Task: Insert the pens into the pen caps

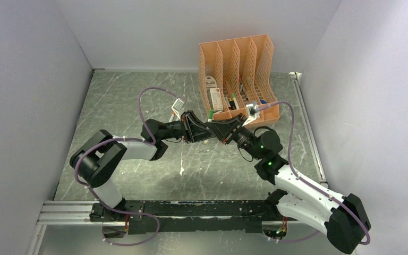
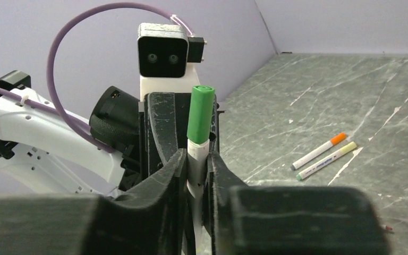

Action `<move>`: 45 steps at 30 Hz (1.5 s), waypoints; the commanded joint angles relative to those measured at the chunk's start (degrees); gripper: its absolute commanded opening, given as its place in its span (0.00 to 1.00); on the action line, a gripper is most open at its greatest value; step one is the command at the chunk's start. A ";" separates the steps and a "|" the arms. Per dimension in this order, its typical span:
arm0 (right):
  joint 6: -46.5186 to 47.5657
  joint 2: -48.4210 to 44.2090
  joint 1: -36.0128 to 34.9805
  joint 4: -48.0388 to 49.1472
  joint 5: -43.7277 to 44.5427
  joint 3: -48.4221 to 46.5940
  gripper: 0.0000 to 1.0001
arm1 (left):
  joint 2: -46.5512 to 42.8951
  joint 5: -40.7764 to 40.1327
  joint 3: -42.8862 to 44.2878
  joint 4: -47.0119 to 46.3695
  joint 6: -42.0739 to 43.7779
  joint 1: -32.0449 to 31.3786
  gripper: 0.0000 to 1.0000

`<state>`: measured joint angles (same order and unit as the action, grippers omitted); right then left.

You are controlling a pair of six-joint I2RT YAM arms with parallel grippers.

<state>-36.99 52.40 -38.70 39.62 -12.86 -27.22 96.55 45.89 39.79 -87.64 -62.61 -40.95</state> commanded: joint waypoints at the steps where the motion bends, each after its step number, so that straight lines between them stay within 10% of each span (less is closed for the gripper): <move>1: 0.24 0.19 -0.06 2.66 -1.45 -0.11 0.00 | -2.15 4.01 1.59 -15.94 -0.08 0.06 0.07; 20: 6.88 -2.84 -0.25 -5.74 4.22 -2.66 0.00 | -3.70 -0.09 0.70 0.42 9.03 0.12 0.45; 45: 8.42 -2.53 -1.10 -7.71 4.80 -3.23 0.08 | -6.18 -3.43 1.46 16.21 17.34 0.15 0.07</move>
<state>-29.36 50.63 -39.44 30.89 -7.25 -28.93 90.72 42.00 39.94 -69.97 -45.84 -40.71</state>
